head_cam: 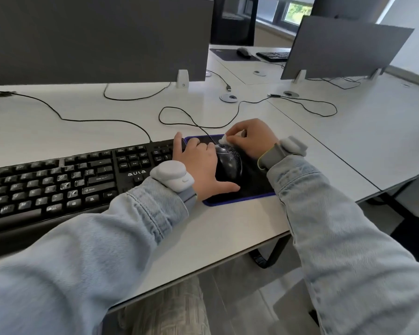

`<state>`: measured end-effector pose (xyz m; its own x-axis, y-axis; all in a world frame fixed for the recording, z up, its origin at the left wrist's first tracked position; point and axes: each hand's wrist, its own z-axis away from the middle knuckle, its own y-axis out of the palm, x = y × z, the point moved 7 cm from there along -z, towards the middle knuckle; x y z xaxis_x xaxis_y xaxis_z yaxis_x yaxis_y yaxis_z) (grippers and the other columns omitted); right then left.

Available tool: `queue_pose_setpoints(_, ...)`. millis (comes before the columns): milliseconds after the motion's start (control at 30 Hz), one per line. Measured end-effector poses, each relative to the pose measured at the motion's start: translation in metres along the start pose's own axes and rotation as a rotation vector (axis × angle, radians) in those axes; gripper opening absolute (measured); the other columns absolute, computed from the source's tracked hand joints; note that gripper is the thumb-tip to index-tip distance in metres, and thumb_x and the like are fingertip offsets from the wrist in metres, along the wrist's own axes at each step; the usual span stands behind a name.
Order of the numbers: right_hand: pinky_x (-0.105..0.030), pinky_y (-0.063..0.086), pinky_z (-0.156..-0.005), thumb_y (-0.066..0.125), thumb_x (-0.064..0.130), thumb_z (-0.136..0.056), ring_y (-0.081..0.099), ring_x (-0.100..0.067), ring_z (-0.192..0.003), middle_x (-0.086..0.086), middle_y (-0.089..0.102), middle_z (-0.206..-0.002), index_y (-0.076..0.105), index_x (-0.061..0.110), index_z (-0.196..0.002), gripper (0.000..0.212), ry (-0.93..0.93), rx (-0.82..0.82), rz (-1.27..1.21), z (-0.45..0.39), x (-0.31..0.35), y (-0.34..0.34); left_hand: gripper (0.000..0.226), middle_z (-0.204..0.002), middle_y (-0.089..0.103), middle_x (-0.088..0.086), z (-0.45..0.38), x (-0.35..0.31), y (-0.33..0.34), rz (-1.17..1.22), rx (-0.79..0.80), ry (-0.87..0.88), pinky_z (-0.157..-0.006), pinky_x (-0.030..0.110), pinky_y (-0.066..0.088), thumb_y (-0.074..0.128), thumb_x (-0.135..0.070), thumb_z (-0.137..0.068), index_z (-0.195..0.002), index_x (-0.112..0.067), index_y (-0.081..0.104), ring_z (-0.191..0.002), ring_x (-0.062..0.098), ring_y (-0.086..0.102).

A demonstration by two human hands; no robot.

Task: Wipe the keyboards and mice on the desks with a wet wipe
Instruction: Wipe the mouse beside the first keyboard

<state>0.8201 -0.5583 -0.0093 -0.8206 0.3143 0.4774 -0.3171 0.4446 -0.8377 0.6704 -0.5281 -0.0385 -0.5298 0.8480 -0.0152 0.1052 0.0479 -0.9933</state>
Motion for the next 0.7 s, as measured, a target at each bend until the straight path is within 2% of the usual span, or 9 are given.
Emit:
queue_pose_setpoints(100, -0.023, 0.036, -0.055, 0.068, 0.023, -0.080, 0.042, -0.007, -0.048, 0.001, 0.053, -0.052, 0.074, 0.028, -0.078, 0.008, -0.041, 0.017, 0.008, 0.008, 0.001, -0.005, 0.096, -0.126, 0.059, 0.002, 0.000, -0.001, 0.001, 0.005, -0.019, -0.002, -0.121, 0.060, -0.001, 0.045, -0.090, -0.072, -0.129, -0.013, 0.050, -0.136, 0.026, 0.038)
queue_pose_setpoints(233, -0.026, 0.045, -0.063, 0.067, 0.030, -0.082, 0.053, -0.010, -0.060, 0.000, 0.067, -0.070, 0.071, 0.033, -0.080, 0.006, -0.085, 0.045, 0.032, 0.027, 0.007, -0.014, 0.094, -0.125, 0.060, 0.002, 0.000, 0.000, 0.001, 0.012, -0.020, -0.011, -0.120, 0.060, -0.001, 0.045, -0.089, -0.073, -0.127, -0.013, 0.051, -0.136, 0.026, 0.038)
queue_pose_setpoints(267, -0.025, 0.045, -0.064, 0.067, 0.029, -0.083, 0.054, -0.008, -0.063, 0.002, 0.067, -0.073, 0.071, 0.032, -0.081, 0.005, -0.106, 0.051, 0.032, 0.034, 0.010, -0.016, 0.093, -0.125, 0.060, 0.002, -0.001, 0.001, 0.001, 0.014, -0.021, -0.011, -0.121, 0.060, 0.000, 0.045, -0.090, -0.073, -0.126, -0.013, 0.051, -0.136, 0.026, 0.038)
queue_pose_setpoints(367, -0.012, 0.037, -0.063, 0.069, 0.026, -0.085, 0.053, -0.003, -0.066, 0.011, 0.065, -0.078, 0.073, 0.028, -0.084, 0.004, -0.160, 0.057, 0.001, 0.059, 0.020, -0.023, 0.093, -0.122, 0.060, 0.002, -0.001, 0.002, 0.003, 0.016, -0.020, -0.013, -0.121, 0.060, 0.001, 0.044, -0.091, -0.072, -0.123, -0.014, 0.052, -0.135, 0.026, 0.038)
queue_pose_setpoints(433, -0.010, 0.037, -0.064, 0.069, 0.024, -0.086, 0.055, -0.001, -0.070, 0.015, 0.065, -0.081, 0.073, 0.027, -0.086, 0.005, -0.189, 0.073, -0.011, 0.072, 0.025, -0.026, 0.094, -0.123, 0.060, 0.002, -0.001, 0.002, 0.003, 0.015, -0.018, -0.013, -0.121, 0.060, 0.001, 0.045, -0.091, -0.071, -0.124, -0.014, 0.052, -0.135, 0.027, 0.039)
queue_pose_setpoints(500, -0.012, 0.040, -0.064, 0.068, 0.022, -0.086, 0.057, -0.004, -0.070, 0.014, 0.067, -0.081, 0.073, 0.026, -0.086, 0.006, -0.182, 0.045, -0.030, 0.072, 0.024, -0.031, 0.094, -0.123, 0.060, 0.002, -0.001, 0.003, 0.003, 0.019, -0.018, -0.014, -0.121, 0.059, 0.001, 0.046, -0.091, -0.071, -0.125, -0.014, 0.052, -0.135, 0.027, 0.039)
queue_pose_setpoints(600, -0.018, 0.039, -0.059, 0.067, 0.023, -0.084, 0.052, -0.010, -0.061, 0.008, 0.064, -0.068, 0.073, 0.025, -0.084, 0.007, -0.107, -0.073, -0.065, 0.048, 0.016, -0.036, 0.094, -0.123, 0.060, 0.001, 0.000, 0.004, 0.003, 0.015, -0.012, -0.026, -0.121, 0.059, 0.001, 0.046, -0.092, -0.070, -0.123, -0.015, 0.052, -0.134, 0.027, 0.039)
queue_pose_setpoints(700, -0.028, 0.045, -0.063, 0.067, 0.024, -0.081, 0.055, -0.016, -0.063, -0.001, 0.067, -0.071, 0.074, 0.023, -0.082, 0.007, -0.053, -0.060, -0.077, 0.023, 0.011, -0.022, 0.094, -0.123, 0.060, 0.001, 0.001, 0.004, 0.002, 0.000, -0.019, -0.033, -0.121, 0.059, 0.000, 0.045, -0.092, -0.070, -0.122, -0.015, 0.053, -0.134, 0.027, 0.039)
